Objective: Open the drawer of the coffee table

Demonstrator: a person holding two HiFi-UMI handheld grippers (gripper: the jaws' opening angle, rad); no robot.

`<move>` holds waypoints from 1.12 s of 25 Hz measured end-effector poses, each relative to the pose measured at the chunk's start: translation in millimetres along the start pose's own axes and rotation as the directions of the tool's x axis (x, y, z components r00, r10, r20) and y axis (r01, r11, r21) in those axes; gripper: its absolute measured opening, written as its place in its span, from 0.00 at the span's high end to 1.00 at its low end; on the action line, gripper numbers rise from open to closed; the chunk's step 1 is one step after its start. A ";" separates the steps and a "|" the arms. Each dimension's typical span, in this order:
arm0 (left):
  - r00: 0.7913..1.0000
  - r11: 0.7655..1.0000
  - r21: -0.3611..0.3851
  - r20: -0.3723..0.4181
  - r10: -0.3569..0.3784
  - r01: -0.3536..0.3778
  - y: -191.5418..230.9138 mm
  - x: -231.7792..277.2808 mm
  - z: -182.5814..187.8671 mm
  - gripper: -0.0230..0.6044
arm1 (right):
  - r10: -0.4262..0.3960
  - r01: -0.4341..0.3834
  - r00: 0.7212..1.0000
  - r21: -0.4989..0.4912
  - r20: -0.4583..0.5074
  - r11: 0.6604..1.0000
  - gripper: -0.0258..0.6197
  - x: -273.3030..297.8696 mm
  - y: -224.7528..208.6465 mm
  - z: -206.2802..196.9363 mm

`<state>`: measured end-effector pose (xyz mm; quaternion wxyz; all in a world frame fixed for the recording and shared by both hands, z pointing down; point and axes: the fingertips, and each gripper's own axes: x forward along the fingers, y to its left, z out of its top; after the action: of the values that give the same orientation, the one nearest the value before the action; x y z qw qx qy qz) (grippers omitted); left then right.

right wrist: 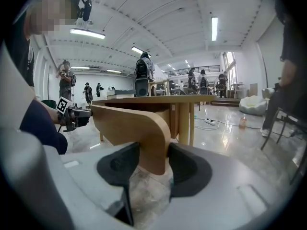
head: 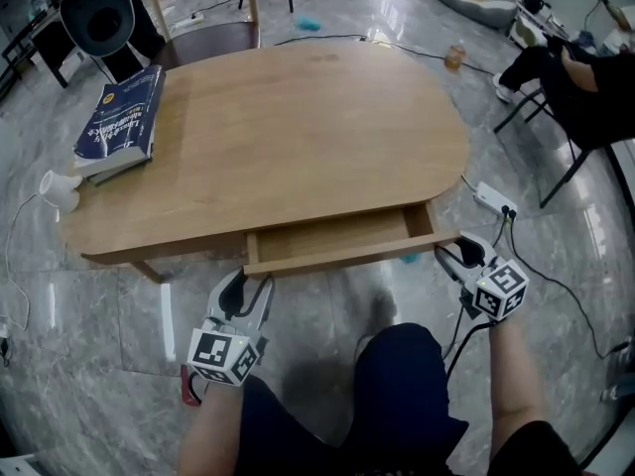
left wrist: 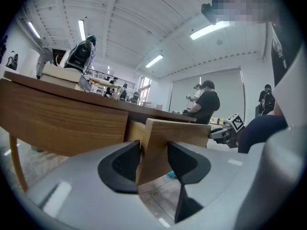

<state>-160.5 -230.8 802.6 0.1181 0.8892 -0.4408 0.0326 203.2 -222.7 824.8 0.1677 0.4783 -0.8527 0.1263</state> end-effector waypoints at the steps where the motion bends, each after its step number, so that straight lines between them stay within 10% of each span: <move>1: 1.000 1.000 -0.009 0.000 0.000 0.000 -2.4 -3.8 -0.7 0.67 | -0.007 0.007 1.000 0.003 -0.003 1.000 0.66 -3.9 2.6 -2.0; 28: 1.000 1.000 -0.005 -0.020 -0.023 0.023 -42.9 -69.1 -26.3 0.68 | -0.095 0.097 0.994 0.036 -0.058 0.995 0.66 -62.4 48.1 -41.3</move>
<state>-167.4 -145.9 809.1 0.1249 0.8935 -0.4295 0.0391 199.0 -134.3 834.5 0.1880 0.5182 -0.8211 0.1481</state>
